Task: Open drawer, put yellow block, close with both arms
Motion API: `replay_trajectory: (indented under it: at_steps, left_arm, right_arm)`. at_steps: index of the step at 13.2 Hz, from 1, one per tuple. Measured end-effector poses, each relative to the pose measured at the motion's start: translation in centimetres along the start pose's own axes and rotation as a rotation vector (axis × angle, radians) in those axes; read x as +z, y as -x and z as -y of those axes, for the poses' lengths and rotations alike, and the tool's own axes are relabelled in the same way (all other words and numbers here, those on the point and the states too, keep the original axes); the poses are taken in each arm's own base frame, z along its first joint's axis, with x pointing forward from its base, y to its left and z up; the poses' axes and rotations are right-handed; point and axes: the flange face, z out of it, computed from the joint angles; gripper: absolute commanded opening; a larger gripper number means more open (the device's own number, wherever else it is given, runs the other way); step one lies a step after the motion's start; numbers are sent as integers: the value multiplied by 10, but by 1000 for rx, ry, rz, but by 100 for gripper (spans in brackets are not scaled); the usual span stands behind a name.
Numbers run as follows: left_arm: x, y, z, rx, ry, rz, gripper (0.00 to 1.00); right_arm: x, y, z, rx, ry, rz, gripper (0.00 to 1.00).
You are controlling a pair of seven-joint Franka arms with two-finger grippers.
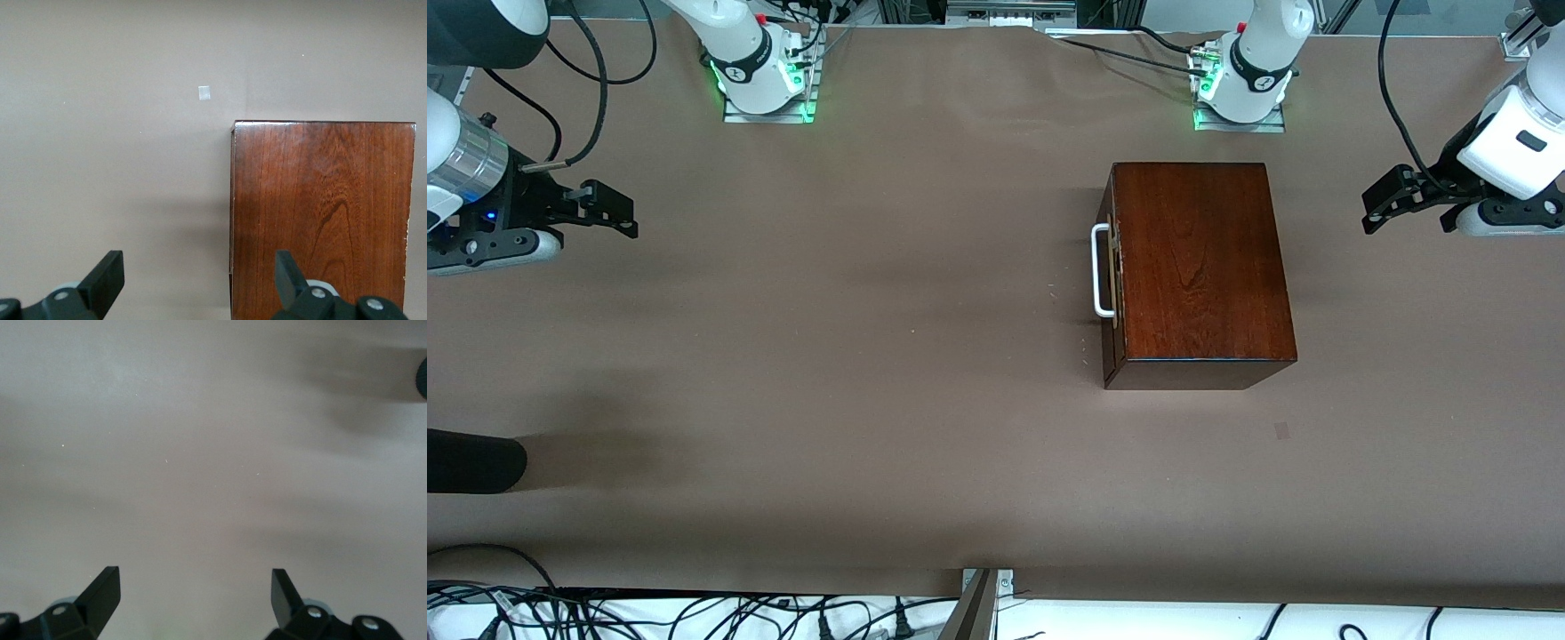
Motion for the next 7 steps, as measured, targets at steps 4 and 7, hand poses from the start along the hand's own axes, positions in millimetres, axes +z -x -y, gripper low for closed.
replay_trajectory:
  at_steps: [4,7]
  left_arm:
    - [6,-1,0,8,-2,23,100]
    - [10,-3,-6,17,-2,31,100]
  right_arm:
    - [0,0,0,0,0,0,100]
    - [0,0,0,1,0,0,100]
